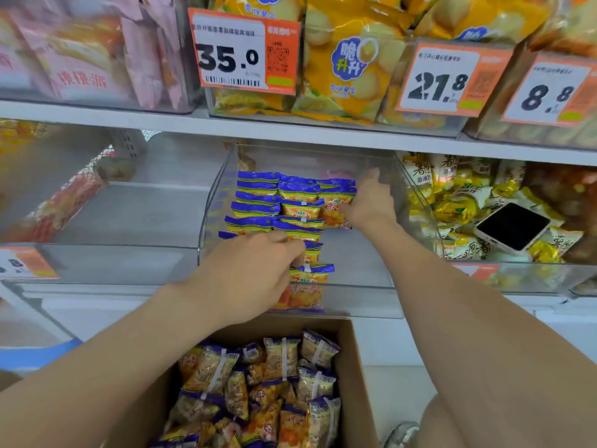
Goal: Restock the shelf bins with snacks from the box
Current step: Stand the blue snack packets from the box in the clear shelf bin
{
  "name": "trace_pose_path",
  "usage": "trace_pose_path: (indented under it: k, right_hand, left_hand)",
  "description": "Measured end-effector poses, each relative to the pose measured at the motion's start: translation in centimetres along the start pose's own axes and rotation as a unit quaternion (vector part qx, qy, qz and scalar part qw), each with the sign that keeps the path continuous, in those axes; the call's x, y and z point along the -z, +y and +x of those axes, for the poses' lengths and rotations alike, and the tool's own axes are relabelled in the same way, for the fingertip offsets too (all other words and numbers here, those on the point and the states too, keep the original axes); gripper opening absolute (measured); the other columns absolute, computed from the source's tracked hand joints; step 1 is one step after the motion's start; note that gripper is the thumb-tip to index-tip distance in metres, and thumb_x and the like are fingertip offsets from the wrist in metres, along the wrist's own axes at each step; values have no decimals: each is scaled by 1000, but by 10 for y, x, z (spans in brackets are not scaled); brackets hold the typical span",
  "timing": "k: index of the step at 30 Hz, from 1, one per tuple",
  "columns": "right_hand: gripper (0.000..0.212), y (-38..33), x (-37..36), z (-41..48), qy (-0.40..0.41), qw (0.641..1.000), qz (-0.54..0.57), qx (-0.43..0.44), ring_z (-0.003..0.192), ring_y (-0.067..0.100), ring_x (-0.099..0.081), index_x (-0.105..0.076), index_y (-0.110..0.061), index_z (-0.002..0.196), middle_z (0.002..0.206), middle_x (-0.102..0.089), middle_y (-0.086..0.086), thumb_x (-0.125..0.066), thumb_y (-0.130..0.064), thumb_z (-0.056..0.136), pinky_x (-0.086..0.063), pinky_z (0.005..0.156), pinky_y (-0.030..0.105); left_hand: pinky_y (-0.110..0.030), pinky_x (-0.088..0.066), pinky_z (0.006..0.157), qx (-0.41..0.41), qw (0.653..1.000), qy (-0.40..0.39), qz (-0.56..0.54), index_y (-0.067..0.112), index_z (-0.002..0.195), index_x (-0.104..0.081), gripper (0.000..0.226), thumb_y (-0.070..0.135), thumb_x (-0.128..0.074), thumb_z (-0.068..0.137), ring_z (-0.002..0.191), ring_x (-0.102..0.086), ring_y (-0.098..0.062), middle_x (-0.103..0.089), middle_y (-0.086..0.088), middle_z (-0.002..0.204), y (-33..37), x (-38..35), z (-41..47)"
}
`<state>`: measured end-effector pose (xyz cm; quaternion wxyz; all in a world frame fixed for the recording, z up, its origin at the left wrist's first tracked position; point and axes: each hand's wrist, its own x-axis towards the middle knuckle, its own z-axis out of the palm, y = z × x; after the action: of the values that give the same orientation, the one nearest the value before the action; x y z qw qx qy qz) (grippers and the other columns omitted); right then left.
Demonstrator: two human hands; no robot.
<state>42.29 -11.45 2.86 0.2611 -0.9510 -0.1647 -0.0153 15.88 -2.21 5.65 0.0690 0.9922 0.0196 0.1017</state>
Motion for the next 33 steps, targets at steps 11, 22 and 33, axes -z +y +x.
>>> trace_pose_path:
  k: [11, 22, 33]
  right_hand:
    - [22, -1, 43, -62, -58, 988, -67, 126, 101, 39, -70, -78, -10, 101, 104, -75, 16, -60, -14, 90, -58, 93, 43]
    - [21, -10, 71, -201, -385, 848, -156, 330, 73, 15, -65, -74, -14, 88, 77, -71, -4, -55, -17, 96, -56, 68, 36]
    - [22, 13, 27, -194, -448, 779, -316, 304, 67, 28, -48, -56, -13, 77, 74, -55, 6, -52, -22, 97, -40, 60, 38]
  left_hand:
    - [-32, -52, 82, -20, 996, 78, -46, 31, 115, -58, 17, 31, -62, 99, 103, -52, -9, -51, 12, 113, 4, 8, -26]
    - [-41, -56, 79, -6, 949, -314, -22, 27, 96, -57, 7, 34, -58, 97, 91, -61, -19, -60, 7, 97, 28, -80, -64]
    - [-41, -57, 87, 48, 933, -318, -161, 11, 136, -58, 35, 23, -60, 103, 105, -68, -29, -68, -11, 122, 71, -204, -78]
